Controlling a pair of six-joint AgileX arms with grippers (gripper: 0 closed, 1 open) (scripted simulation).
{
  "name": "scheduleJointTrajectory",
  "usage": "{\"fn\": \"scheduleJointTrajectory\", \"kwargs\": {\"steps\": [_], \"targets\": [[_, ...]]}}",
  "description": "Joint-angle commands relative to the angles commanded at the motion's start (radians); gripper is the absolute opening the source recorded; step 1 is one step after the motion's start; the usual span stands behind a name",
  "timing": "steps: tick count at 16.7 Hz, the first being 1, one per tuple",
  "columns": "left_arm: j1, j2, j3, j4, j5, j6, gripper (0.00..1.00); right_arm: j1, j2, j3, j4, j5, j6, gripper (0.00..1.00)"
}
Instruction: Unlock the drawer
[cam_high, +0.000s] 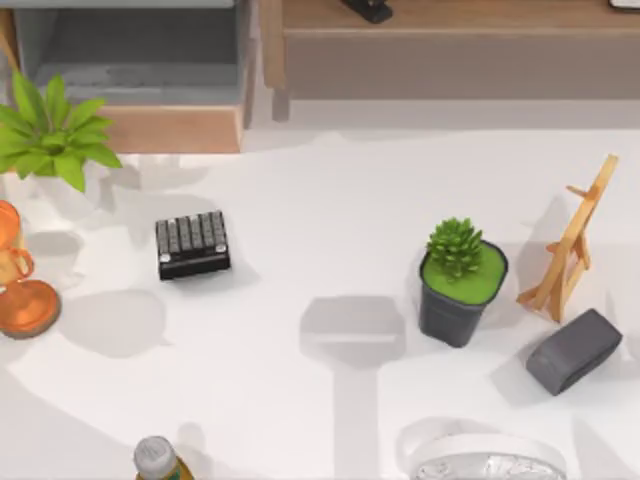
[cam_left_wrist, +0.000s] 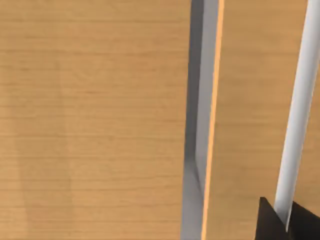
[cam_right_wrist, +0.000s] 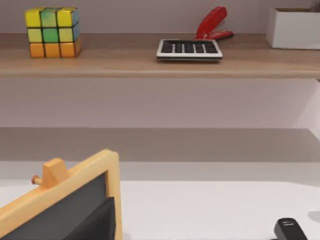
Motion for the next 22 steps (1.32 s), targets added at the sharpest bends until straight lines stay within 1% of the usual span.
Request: {"fn": "scheduleJointTrajectory", "kwargs": {"steps": [8, 15, 22], "targets": [[0.081, -0.092, -0.218, 0.118, 0.083, 0.004, 0.00, 0.000, 0.000, 0.000, 0.000, 0.000, 0.000, 1.00], [0.096, -0.102, -0.241, 0.133, 0.095, 0.005, 0.00, 0.000, 0.000, 0.000, 0.000, 0.000, 0.000, 1.00], [0.202, -0.175, -0.429, 0.239, 0.204, 0.012, 0.00, 0.000, 0.000, 0.000, 0.000, 0.000, 0.000, 1.00]]}}
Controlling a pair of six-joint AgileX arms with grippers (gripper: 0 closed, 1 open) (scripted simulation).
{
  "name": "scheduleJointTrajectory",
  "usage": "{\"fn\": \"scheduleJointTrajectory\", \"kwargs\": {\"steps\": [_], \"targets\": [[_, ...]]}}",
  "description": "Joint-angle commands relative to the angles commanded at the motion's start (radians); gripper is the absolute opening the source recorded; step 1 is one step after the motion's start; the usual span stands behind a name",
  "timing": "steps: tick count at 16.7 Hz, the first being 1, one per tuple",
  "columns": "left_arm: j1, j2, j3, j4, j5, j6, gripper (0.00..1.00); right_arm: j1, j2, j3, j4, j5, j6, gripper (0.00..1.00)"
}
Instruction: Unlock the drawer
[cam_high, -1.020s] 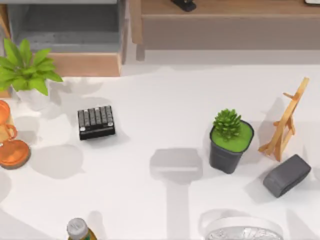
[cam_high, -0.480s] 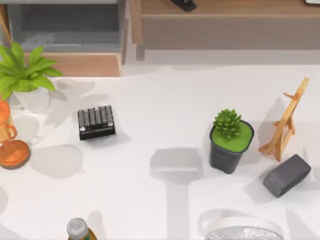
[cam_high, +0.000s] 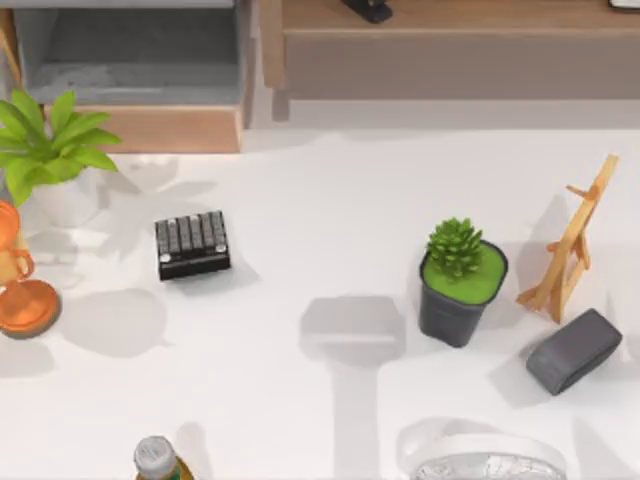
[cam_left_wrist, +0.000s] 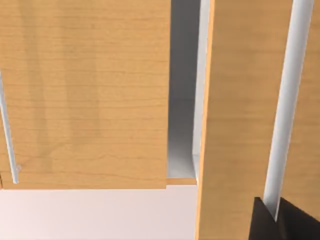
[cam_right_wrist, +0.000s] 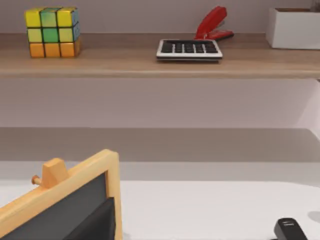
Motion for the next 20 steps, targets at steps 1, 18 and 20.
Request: {"fn": "scheduleJointTrajectory", "kwargs": {"steps": [1, 18, 20], "targets": [[0.007, -0.004, -0.009, 0.006, 0.008, 0.000, 0.00, 0.000, 0.000, 0.000, 0.000, 0.000, 0.000, 1.00], [0.008, -0.004, -0.010, 0.007, 0.008, 0.000, 1.00, 0.000, 0.000, 0.000, 0.000, 0.000, 0.000, 1.00], [0.008, -0.004, -0.010, 0.007, 0.008, 0.000, 1.00, 0.000, 0.000, 0.000, 0.000, 0.000, 0.000, 1.00]]}}
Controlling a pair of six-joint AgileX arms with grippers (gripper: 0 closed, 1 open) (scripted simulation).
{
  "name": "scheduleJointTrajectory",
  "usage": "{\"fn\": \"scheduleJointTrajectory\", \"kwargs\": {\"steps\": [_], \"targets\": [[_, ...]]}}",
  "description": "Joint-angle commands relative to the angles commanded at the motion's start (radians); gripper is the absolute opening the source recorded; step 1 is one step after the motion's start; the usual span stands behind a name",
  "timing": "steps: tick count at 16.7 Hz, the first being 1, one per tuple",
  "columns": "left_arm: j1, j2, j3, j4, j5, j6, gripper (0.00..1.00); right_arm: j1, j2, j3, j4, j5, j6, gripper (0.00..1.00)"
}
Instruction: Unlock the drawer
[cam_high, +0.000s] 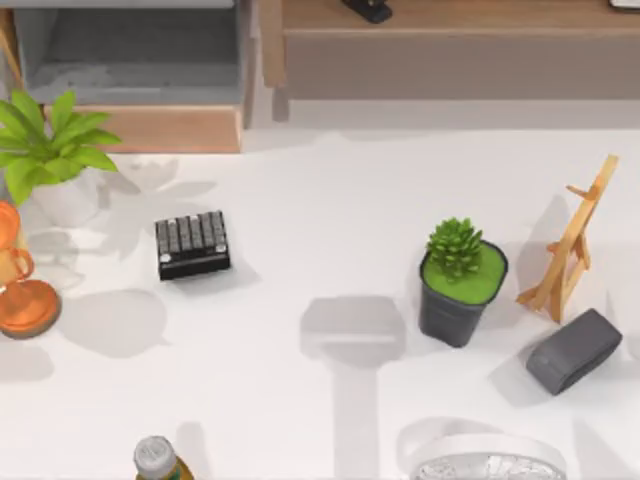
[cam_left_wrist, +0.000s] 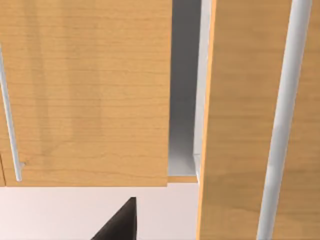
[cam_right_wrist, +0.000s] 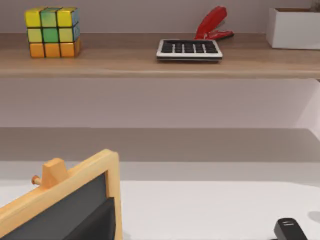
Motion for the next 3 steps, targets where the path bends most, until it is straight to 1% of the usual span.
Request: {"fn": "scheduleJointTrajectory", "kwargs": {"steps": [3], "targets": [[0.000, 0.000, 0.000, 0.000, 0.000, 0.000, 1.00, 0.000, 0.000, 0.000, 0.000, 0.000, 0.000, 1.00]]}}
